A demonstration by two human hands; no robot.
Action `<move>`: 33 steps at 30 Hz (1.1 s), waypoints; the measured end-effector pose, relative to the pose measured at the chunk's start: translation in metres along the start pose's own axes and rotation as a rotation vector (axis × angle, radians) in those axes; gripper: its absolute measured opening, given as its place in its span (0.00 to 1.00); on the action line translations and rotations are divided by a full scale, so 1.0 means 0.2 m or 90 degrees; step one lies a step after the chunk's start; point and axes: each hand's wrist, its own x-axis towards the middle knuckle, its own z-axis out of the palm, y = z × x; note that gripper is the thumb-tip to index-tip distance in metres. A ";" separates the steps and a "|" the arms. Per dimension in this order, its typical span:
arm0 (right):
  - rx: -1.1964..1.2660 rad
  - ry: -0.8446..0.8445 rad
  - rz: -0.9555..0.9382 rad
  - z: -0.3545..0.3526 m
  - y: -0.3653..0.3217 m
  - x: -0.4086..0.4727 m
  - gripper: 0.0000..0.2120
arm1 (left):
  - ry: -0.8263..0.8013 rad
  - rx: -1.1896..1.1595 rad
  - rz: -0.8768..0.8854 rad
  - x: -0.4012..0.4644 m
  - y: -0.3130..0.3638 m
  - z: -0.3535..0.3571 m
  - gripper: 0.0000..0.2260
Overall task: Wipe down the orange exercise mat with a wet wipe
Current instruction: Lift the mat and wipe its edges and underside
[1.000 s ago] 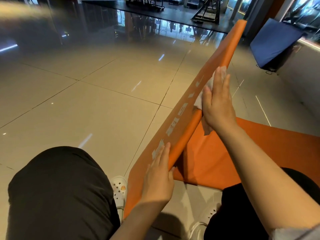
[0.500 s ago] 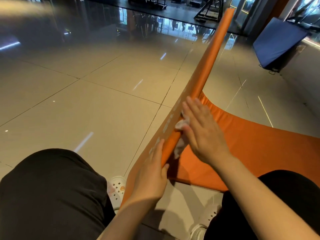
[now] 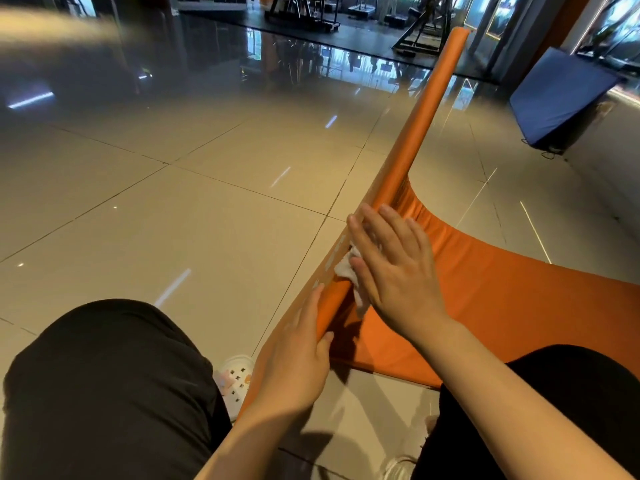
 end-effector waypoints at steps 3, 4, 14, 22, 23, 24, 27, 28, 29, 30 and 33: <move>0.016 0.040 -0.037 0.01 -0.08 -0.02 0.19 | 0.013 0.007 0.007 -0.01 0.01 -0.01 0.30; 0.023 0.053 -0.033 0.01 -0.10 -0.03 0.18 | 0.014 0.001 0.006 -0.01 0.01 -0.01 0.30; 0.085 0.013 -0.063 -0.05 -0.18 -0.07 0.15 | 0.011 -0.039 0.006 -0.01 0.05 0.01 0.29; 0.104 -0.057 -0.078 -0.04 -0.03 -0.07 0.18 | -0.003 -0.043 0.009 0.00 0.04 -0.01 0.31; 0.091 -0.063 -0.070 -0.04 0.02 -0.04 0.19 | -0.009 -0.037 0.010 -0.01 0.04 -0.01 0.31; 0.076 -0.066 -0.057 -0.04 0.08 0.01 0.19 | -0.012 -0.030 0.010 -0.01 0.04 -0.01 0.31; 0.035 -0.075 0.004 -0.05 0.24 0.17 0.21 | -0.014 -0.021 0.017 -0.01 0.05 0.00 0.31; 0.027 -0.076 0.019 -0.06 0.28 0.21 0.21 | -0.018 -0.020 0.016 -0.01 0.05 0.00 0.31; 0.026 -0.073 0.033 -0.05 0.29 0.23 0.21 | -0.022 -0.019 0.012 -0.01 0.05 -0.01 0.31; 0.033 -0.071 0.048 -0.05 0.28 0.22 0.21 | -0.024 -0.018 0.009 -0.02 0.05 -0.01 0.31; 0.096 -0.061 0.058 -0.01 0.12 0.11 0.21 | -0.021 -0.029 0.014 -0.01 0.05 -0.02 0.30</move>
